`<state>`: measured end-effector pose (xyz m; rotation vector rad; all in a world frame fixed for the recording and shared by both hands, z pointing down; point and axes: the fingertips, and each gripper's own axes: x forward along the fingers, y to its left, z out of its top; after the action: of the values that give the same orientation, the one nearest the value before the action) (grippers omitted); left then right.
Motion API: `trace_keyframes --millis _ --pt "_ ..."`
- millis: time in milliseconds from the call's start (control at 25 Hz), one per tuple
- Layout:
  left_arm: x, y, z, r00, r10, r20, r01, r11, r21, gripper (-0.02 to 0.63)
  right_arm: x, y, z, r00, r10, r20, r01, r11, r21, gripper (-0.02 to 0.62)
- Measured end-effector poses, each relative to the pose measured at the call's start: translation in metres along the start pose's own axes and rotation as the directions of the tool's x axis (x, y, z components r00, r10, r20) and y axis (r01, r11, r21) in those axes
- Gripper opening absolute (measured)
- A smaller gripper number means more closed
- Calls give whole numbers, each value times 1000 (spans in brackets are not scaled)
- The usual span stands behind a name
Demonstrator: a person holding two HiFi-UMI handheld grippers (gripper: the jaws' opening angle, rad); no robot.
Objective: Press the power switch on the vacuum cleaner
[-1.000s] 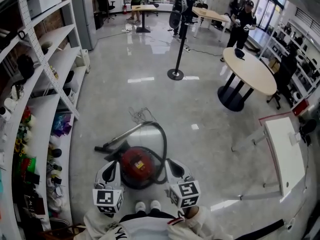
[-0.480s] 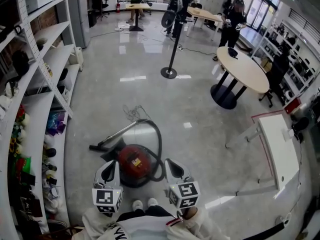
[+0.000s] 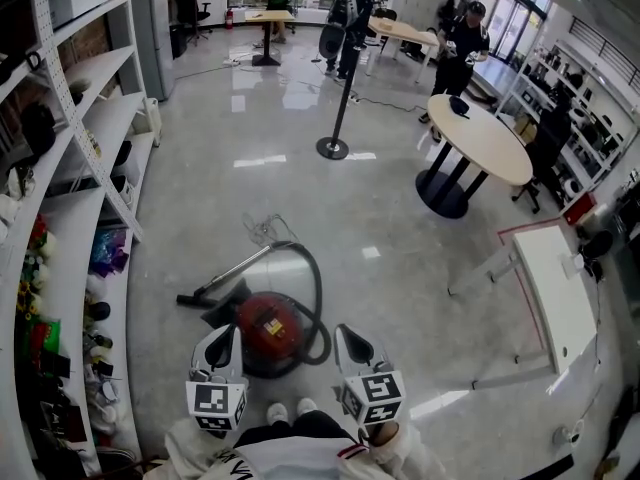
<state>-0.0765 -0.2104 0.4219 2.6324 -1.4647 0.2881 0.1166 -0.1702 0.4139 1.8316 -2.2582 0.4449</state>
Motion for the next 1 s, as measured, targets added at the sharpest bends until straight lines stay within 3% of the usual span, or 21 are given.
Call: trace_keyframes --millis 560,1000 --pt "-8 -1 -6 1000 4 -18 -4 1000 11 0 -7 3 -9 1000 11 -10 -11 1000 -4 1" --pt "-26 -17 -9 998 55 -22 -54 998 12 0 -26 1 -10 998 61 1 -61 998 -6 2"
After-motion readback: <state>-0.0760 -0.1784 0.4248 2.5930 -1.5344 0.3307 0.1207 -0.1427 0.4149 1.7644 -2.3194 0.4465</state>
